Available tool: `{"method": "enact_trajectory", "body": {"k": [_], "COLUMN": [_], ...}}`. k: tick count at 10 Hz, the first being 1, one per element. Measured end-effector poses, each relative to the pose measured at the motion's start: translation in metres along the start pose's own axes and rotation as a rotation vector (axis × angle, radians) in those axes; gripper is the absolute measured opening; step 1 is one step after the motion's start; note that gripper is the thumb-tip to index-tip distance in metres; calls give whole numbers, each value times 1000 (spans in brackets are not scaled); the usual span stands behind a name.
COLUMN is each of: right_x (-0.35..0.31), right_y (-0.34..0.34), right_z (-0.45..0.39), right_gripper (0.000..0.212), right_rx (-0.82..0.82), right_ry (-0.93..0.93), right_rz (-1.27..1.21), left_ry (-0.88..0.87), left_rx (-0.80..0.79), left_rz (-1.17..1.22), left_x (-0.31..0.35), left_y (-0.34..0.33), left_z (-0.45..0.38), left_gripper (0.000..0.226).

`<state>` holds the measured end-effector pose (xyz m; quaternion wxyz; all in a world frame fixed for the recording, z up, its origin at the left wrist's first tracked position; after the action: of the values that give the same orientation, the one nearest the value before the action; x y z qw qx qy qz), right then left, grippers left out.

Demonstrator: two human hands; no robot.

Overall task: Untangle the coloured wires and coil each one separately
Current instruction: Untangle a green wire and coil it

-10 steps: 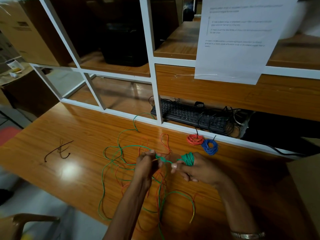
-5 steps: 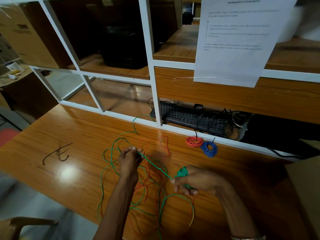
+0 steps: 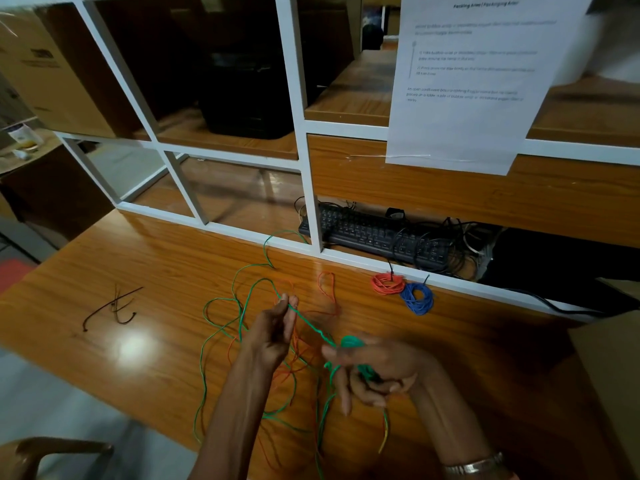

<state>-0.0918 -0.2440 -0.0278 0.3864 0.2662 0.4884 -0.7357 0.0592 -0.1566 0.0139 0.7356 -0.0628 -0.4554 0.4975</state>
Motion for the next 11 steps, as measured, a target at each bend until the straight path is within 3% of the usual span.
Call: {"method": "enact_trajectory", "body": {"k": [1,2,3,4,5,6,7,8,9,11], "right_x": [57,-84,-140,-144,-143,-134,-130,-119,-113,-116], "right_y": [34,102,123,140,152,155,144,136,125,101], "right_z": [34,123,150,161,155,141,142,131,115,128], "right_gripper": [61,62,52,51,44,47,33,34,54,71], "right_rx": [-37,-66,191,404,708,1101,1280,1106,961,601], "right_ry": [321,811,966,1117,1036,764,236,-197,-238,-388], "right_rz": [-381,-703,-898,-1079,-1025,-715,-156,364,538,560], "left_ry": [80,143,192,208,205,190,161,133,116,73], "left_rx": [3,2,-33,-95,-124,-121,-100,-58,-49,-29], "left_rz": [113,207,279,302,285,280,312,282,221,310], "left_x": [-2,-6,-14,-20,-24,-21,-10,-2,5,17], "left_y": [-3,-8,-14,-17,-22,-25,-20,-14,-9,0], "left_z": [5,10,21,32,39,39,31,21,11,-3], "left_gripper": [14,17,21,15,13,3,24,25,33,30]}}
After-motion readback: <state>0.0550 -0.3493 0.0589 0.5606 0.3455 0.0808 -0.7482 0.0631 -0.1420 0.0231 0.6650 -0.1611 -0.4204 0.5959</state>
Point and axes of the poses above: each hand's wrist, its own z-axis away from the middle knuckle, its own y-axis out of the back of the hand, x = y × z, the point moved 3 cm from there along -z, towards the middle knuckle, and after that the axes turned 10 degrees about -y, right-handed, at the moved point
